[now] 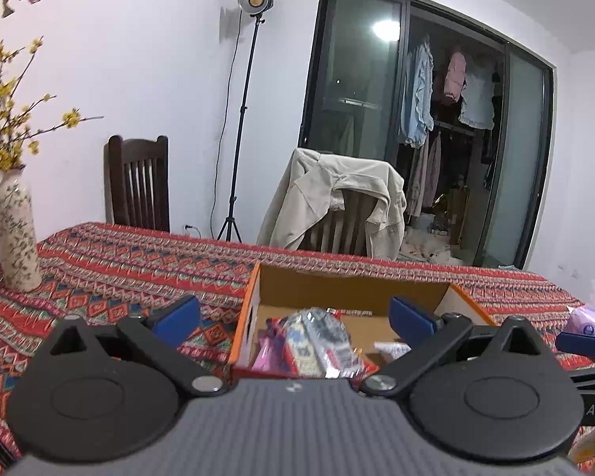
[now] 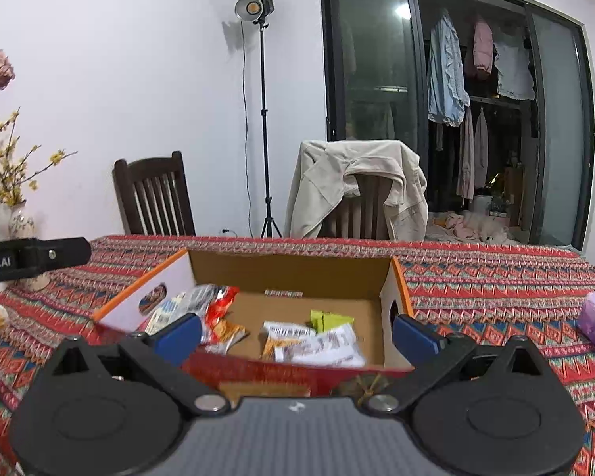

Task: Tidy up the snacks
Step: 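Withdraw both tools from the box back toward the snack pile, then grasp a pink packet with the left gripper while the right gripper grasps a white packet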

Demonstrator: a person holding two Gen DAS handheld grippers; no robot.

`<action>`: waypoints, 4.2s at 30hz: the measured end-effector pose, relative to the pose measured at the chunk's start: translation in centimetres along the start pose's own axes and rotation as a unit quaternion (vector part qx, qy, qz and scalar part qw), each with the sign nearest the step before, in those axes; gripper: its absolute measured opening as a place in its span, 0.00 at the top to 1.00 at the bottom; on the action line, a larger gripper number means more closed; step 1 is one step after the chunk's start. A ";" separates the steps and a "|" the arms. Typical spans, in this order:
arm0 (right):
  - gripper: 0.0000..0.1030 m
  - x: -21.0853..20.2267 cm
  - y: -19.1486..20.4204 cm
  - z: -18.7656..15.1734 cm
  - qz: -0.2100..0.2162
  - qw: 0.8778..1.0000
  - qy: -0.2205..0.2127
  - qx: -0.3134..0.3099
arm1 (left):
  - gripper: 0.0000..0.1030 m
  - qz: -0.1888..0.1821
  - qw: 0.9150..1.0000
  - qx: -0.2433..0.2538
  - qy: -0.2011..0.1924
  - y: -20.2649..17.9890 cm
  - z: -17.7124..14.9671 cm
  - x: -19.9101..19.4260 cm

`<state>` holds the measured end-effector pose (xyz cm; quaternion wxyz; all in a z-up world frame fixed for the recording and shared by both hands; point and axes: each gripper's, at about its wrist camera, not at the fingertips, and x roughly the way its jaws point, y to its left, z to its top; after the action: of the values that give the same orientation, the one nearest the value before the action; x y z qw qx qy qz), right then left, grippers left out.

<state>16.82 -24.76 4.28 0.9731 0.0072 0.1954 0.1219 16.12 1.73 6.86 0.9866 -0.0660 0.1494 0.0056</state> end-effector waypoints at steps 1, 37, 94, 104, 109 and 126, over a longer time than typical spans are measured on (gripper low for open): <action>0.00 -0.2 0.1 -0.3 0.001 1.000 0.003 -0.001 | 0.00 0.001 1.000 0.000 0.003 0.3 -0.3 -0.3; 0.00 -1.7 3.0 -7.6 0.027 0.995 0.099 -0.006 | 0.00 0.034 0.998 -0.018 0.052 5.0 -8.5 -3.6; 0.63 -4.5 1.0 -8.7 0.027 0.998 0.050 0.005 | 0.00 0.069 0.988 0.009 0.141 3.5 -7.7 -1.3; 0.63 -4.0 1.0 -8.9 0.028 0.998 0.054 0.005 | 0.00 0.108 0.975 0.016 0.192 4.0 -8.8 2.1; 0.63 -3.6 1.0 -9.0 0.030 0.998 0.059 0.004 | 0.01 0.106 0.973 0.009 0.205 4.3 -9.2 2.7; 0.63 -4.7 1.4 -8.7 0.032 0.998 0.049 -0.003 | 0.39 0.088 0.982 -0.014 0.169 4.8 -8.5 0.3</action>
<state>9.02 -24.77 -1.87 0.9578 0.0042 0.2425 0.1541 13.73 5.33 -1.90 0.9417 -0.0662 0.3192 0.0828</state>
